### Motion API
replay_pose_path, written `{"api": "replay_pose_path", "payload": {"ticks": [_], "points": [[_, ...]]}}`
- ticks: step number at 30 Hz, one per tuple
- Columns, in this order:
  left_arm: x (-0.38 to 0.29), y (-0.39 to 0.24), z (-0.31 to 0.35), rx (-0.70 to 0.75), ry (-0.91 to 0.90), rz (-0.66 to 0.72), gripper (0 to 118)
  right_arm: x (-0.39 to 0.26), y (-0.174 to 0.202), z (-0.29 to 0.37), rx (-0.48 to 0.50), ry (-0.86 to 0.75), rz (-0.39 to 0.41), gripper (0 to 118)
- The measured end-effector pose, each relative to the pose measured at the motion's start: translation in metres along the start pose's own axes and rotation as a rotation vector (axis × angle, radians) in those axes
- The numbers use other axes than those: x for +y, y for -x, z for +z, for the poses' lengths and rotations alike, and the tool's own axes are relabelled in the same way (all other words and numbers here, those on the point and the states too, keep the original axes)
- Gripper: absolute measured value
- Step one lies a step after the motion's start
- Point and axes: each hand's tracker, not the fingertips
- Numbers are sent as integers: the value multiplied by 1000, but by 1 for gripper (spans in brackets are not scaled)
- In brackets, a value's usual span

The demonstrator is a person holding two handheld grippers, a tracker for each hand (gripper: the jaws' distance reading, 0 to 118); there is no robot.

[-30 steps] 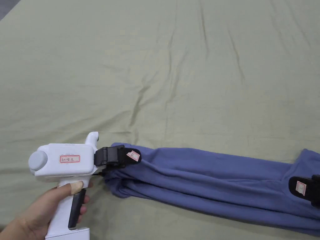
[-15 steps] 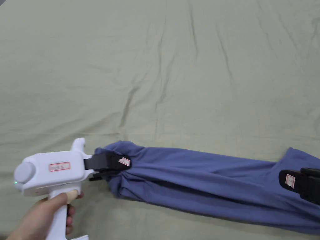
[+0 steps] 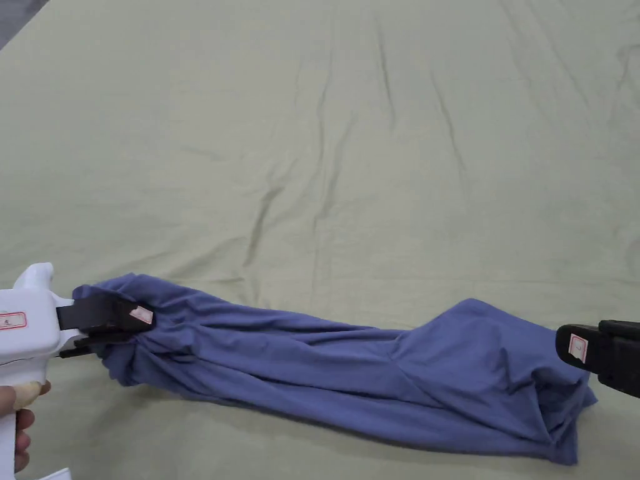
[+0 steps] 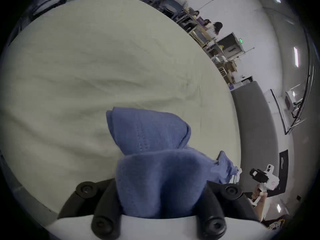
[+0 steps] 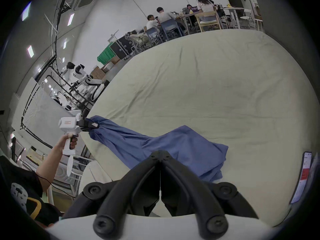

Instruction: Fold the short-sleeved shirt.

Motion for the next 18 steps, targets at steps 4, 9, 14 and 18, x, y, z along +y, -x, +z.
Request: {"api": "replay_pose_path", "payload": {"ticks": [4,9,14,18], "points": [[-38,-96,-19,-157,42,-168,10,-2,-5,2,0,2,-33,3],[-92,-164,-102,-28,148,-374,10,-4,-9,10,-10,-13,-47,3],[-123,-154,-180,82,184,-401,57,-9,3,19,-203,15,27,3],[-112,-147,-151,-138,181,-119,117,-18,19,22,-325,42,110,3]]}}
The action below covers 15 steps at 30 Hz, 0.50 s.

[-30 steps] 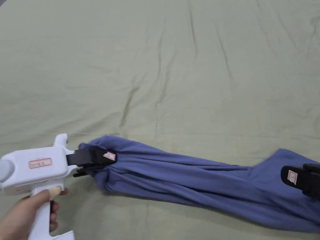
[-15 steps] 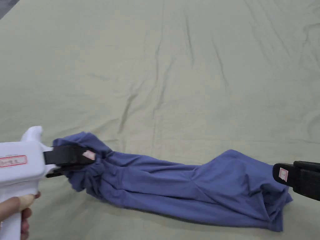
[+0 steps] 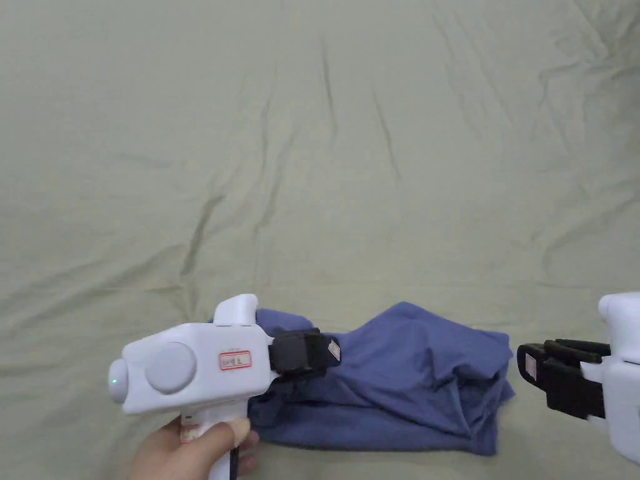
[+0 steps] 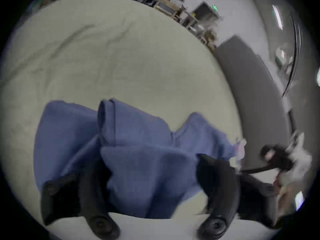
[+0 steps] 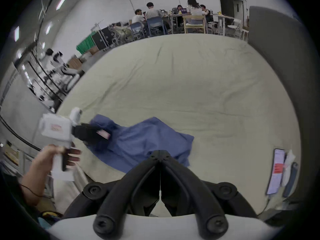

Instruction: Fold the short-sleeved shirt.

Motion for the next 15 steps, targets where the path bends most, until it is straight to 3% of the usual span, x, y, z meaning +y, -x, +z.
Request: {"api": "replay_pose_path", "payload": {"ticks": [3,6,7,8,9,10,13,15], "points": [[1,-5,51,-96,-52,90,115,-6,4,5,32,-8,-6,3],[3,-3,94,9,-165,39,107,-11,12,12,82,-9,-4,3],[6,-3,103,164,-206,-60,90,-13,17,15,97,-10,6,3],[7,-4,102,251,-218,-119,57,-14,20,16,116,-8,14,3],[8,-2,96,375,-221,-174,2,-16,22,18,138,-2,22,3],[7,1,88,433,-211,-184,0,-17,24,20,157,1,31,3],[2,7,52,239,-101,-113,0,-19,28,36,173,6,52,3],[-8,-6,25,201,-76,-134,0,-19,26,51,183,-6,58,3]]}}
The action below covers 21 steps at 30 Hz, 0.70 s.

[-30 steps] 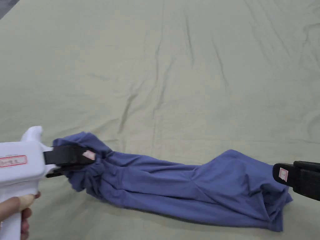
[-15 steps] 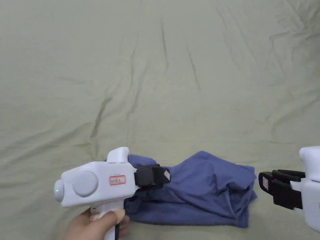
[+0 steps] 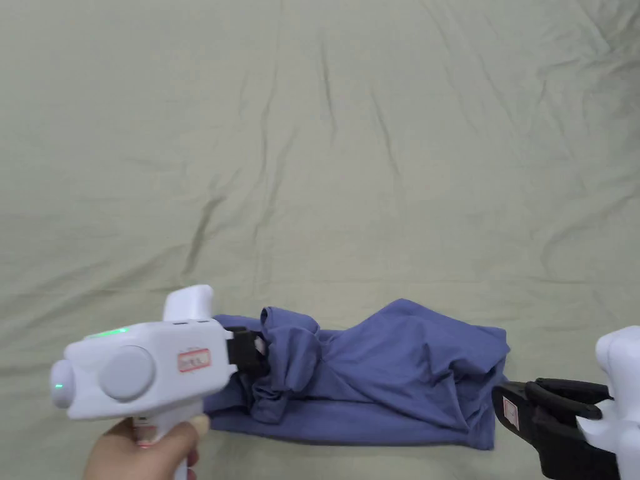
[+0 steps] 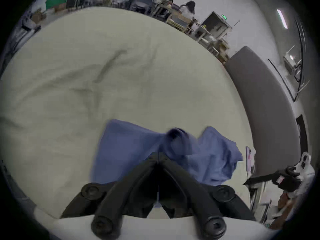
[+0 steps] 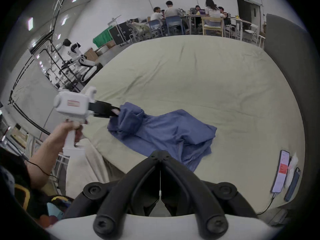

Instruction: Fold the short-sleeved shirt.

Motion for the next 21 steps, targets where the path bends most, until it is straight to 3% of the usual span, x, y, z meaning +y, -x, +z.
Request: {"api": "replay_pose_path", "payload": {"ticks": [2,6,10,13,17,20,21], "points": [[-9,-22,-25,25,34,-115,0,1,1,14,0,-15,2,3],[-36,-78,-72,-40,131,-122,0,1,-1,36,-4,-37,-12,3],[-54,-131,-92,52,114,-353,0,-2,2,49,-3,-47,-9,3],[-45,-134,-89,-89,161,-214,0,-5,5,53,-17,-47,-3,3],[-24,-118,-40,-279,88,-175,0,-6,7,59,15,-65,-4,3],[-1,-76,15,-324,-25,-99,2,-4,4,59,46,-83,-8,3],[9,-55,28,-327,-40,-79,8,-2,2,57,56,-84,-12,3]]}}
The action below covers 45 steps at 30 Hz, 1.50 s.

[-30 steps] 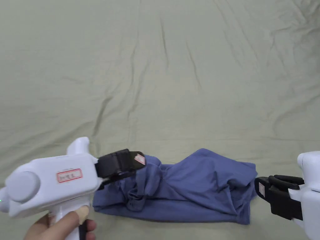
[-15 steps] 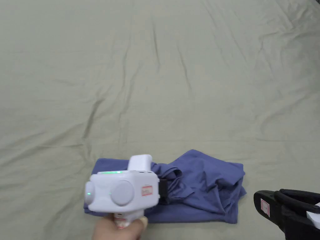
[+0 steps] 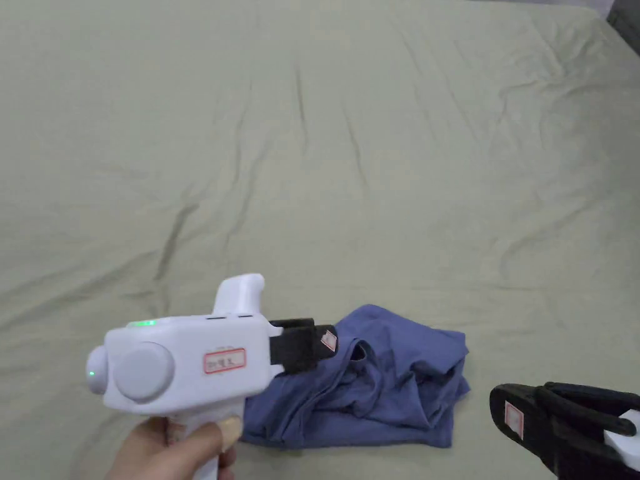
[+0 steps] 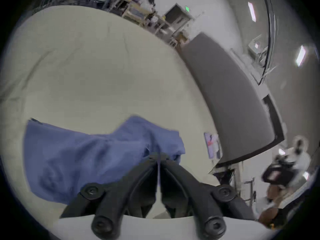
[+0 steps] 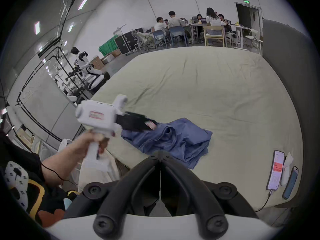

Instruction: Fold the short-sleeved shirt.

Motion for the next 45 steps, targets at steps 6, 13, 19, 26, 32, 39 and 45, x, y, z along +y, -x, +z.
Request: {"api": "replay_pose_path", "payload": {"ticks": [6,13,19,26,32,39,45], "points": [[19,90,58,276,50,25,118,7,0,-18,49,9,9,3],[-13,138,14,366,215,43,116,19,13,-45,10,34,50,3],[-14,108,0,479,131,39,79,28,10,-72,-77,55,15,3],[-19,92,-3,392,73,56,15,21,2,-84,-85,68,-23,3],[-5,87,45,225,-40,215,14,18,-7,-81,-106,78,-32,3],[20,84,90,359,-99,121,13,22,-17,-87,-122,63,-93,3],[29,129,136,460,-159,219,13,25,-8,-90,-129,69,-74,3]]}}
